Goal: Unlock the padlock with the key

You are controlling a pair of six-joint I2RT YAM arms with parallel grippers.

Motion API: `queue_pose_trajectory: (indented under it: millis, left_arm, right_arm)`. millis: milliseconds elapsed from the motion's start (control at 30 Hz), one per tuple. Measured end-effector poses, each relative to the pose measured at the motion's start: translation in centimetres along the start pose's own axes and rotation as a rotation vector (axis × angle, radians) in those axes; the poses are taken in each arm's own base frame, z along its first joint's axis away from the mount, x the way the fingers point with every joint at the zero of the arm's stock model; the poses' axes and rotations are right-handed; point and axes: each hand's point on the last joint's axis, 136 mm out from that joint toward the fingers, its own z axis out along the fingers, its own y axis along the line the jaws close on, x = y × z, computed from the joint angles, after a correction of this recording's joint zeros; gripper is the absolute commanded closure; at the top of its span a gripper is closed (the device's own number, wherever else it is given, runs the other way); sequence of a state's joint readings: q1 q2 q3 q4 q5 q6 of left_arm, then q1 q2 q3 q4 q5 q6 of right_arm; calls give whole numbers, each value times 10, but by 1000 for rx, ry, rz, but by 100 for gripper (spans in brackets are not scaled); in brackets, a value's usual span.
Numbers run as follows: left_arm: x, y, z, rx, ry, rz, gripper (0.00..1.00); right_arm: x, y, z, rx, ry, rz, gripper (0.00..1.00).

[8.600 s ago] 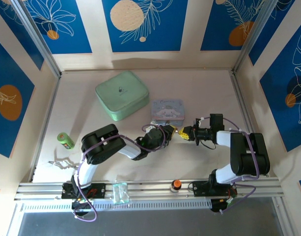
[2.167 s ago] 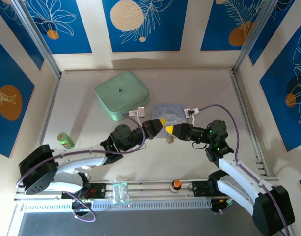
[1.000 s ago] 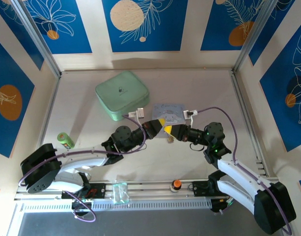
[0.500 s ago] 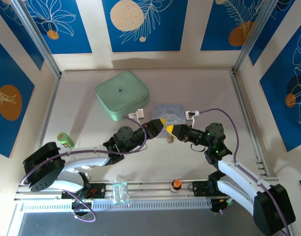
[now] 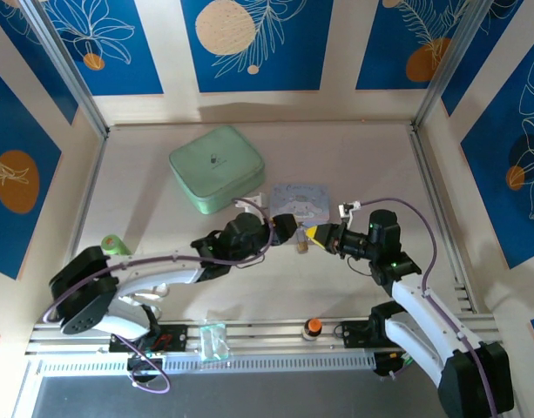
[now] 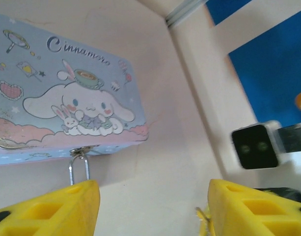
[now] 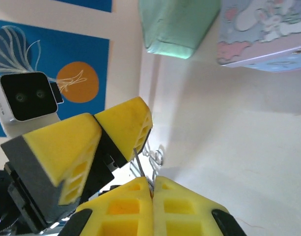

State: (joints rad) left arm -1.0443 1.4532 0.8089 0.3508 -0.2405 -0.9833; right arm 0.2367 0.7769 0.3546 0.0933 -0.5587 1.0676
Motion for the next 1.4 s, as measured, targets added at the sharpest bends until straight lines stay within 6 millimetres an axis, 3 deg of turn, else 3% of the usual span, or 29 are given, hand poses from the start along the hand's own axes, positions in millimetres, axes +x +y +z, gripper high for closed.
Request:
queue_pose_trajectory:
  millis: [267, 500, 700, 1000, 1167, 1400]
  left_arm:
    - [51, 36, 37, -165, 155, 138, 36]
    - [83, 56, 58, -258, 221, 215, 35]
    - [89, 54, 74, -287, 228, 230, 38]
    - [106, 78, 91, -362, 258, 252, 46]
    - [105, 83, 95, -388, 242, 254, 53]
    - [104, 86, 97, -405, 230, 241, 71]
  right_arm:
    - [0, -42, -12, 172, -30, 79, 100]
    - [1, -58, -20, 237, -40, 104, 100]
    - [-2, -65, -26, 254, -69, 119, 100]
    - [-2, -75, -30, 264, -85, 145, 100]
    - [2, -77, -31, 263, -80, 151, 100]
    - [5, -83, -31, 264, -81, 161, 100]
